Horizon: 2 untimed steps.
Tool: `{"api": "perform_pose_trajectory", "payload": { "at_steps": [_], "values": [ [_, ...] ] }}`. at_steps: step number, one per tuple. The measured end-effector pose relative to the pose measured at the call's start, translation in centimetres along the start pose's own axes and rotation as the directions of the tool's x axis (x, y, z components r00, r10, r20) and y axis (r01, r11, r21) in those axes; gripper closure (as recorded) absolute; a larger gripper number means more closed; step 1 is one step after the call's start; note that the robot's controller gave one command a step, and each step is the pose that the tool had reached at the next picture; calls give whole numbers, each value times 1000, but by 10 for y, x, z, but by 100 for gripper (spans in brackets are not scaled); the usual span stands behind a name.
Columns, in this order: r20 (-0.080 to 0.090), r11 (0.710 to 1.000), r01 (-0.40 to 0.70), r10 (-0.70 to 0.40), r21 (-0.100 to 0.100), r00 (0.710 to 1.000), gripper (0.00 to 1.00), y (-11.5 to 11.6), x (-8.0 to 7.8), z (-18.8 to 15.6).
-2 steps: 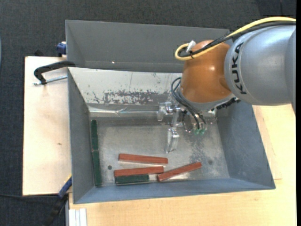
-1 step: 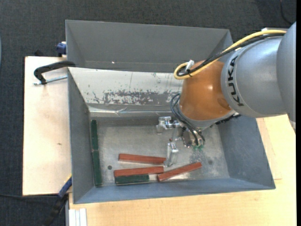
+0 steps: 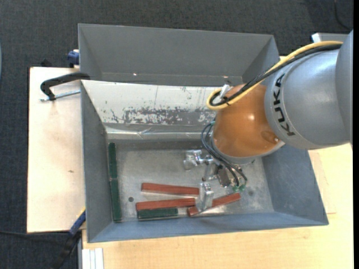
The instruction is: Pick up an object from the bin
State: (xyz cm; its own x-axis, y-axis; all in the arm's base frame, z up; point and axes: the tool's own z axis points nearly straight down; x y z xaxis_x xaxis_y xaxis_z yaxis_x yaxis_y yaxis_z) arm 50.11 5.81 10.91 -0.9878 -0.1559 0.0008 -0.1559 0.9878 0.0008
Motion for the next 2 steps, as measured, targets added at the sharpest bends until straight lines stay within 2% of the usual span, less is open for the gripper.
{"api": "perform_pose_trajectory", "payload": {
  "at_steps": [1, 2],
  "values": [
    [2, 996, 89, -89, 0, 996, 0, -7, -1, 29],
    [4, 999, -33, 33, -2, 999, 100, 24, -7, 37]
  ]
}}
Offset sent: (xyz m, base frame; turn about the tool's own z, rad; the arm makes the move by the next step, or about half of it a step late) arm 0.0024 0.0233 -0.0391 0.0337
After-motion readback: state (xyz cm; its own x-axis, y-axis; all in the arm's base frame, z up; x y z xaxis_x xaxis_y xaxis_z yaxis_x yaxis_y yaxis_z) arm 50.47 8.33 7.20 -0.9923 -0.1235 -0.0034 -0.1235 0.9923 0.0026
